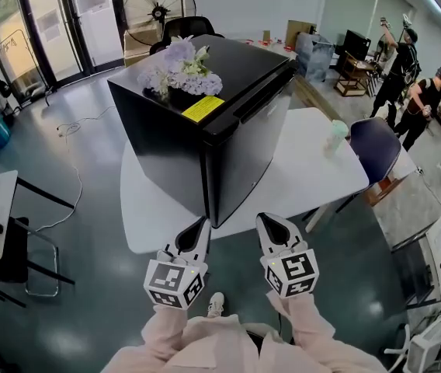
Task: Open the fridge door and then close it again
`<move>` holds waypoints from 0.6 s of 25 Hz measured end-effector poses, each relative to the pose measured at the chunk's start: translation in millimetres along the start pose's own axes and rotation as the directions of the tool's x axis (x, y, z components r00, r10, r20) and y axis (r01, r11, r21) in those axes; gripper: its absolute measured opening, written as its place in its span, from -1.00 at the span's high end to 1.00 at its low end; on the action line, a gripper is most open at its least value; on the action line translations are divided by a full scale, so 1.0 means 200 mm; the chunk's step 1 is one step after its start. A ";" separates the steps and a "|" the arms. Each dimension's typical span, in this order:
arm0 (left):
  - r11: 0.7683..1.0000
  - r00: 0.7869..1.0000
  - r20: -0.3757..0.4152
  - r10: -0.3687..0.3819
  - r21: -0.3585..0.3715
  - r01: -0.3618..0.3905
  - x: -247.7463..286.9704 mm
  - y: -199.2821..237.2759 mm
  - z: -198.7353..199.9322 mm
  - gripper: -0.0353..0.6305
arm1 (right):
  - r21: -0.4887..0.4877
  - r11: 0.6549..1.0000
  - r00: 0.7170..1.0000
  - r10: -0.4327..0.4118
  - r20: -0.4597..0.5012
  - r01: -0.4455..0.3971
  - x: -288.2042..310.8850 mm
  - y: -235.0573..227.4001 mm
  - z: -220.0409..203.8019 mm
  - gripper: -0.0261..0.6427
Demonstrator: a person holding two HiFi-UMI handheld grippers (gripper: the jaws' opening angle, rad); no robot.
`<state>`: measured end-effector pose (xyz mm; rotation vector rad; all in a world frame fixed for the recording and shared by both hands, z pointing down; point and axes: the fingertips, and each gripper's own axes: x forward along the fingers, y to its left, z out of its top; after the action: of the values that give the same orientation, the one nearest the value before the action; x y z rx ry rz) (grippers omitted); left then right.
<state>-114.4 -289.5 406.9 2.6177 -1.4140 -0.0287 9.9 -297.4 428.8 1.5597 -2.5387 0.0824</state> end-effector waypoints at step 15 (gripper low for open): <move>0.995 0.993 0.091 -0.072 0.078 0.065 0.18 0.19 0.32 0.86 | -0.362 0.926 0.980 0.159 0.122 -0.105 0.26 -0.14 0.63 0.86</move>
<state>-132.3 -348.0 351.8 2.7593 -1.3784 -0.1104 -2.2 -372.2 312.0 1.2979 -2.5811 -0.4694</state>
